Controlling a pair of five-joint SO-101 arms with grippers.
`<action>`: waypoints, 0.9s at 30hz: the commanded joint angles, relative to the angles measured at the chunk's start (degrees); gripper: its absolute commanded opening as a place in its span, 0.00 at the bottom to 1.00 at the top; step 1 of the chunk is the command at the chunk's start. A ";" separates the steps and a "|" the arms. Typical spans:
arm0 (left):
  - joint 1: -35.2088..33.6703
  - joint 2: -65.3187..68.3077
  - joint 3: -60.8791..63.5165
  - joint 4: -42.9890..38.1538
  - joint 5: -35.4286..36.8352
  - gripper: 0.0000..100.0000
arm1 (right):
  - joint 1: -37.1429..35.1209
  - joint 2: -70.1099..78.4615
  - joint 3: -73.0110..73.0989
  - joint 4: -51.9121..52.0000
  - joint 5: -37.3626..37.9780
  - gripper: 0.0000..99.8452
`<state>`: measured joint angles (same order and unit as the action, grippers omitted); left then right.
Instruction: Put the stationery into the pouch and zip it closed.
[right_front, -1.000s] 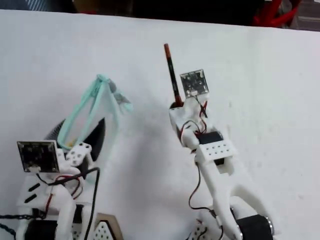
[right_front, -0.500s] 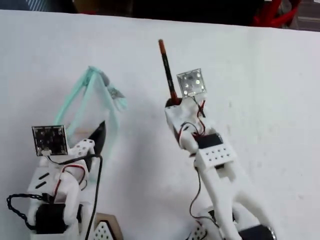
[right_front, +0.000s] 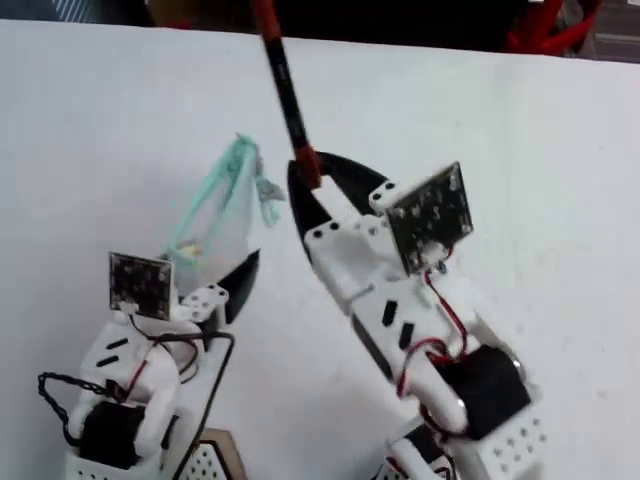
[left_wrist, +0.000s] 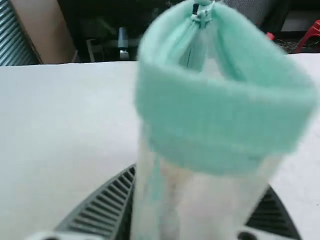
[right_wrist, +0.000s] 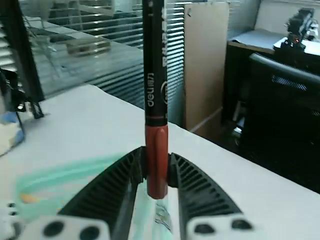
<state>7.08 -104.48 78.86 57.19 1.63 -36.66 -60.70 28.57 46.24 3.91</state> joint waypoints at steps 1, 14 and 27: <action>4.35 0.22 1.76 -3.60 -0.18 0.26 | -4.97 2.33 -10.37 4.53 -0.44 0.02; 1.98 0.22 1.93 -3.60 -0.18 0.25 | -6.99 15.43 -9.67 2.24 -9.49 0.02; 1.45 0.22 1.76 -3.34 -0.18 0.25 | -11.21 15.87 6.24 -13.67 -9.85 0.02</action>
<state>8.75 -104.48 80.79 54.46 1.54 -47.74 -44.88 33.76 34.90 -5.85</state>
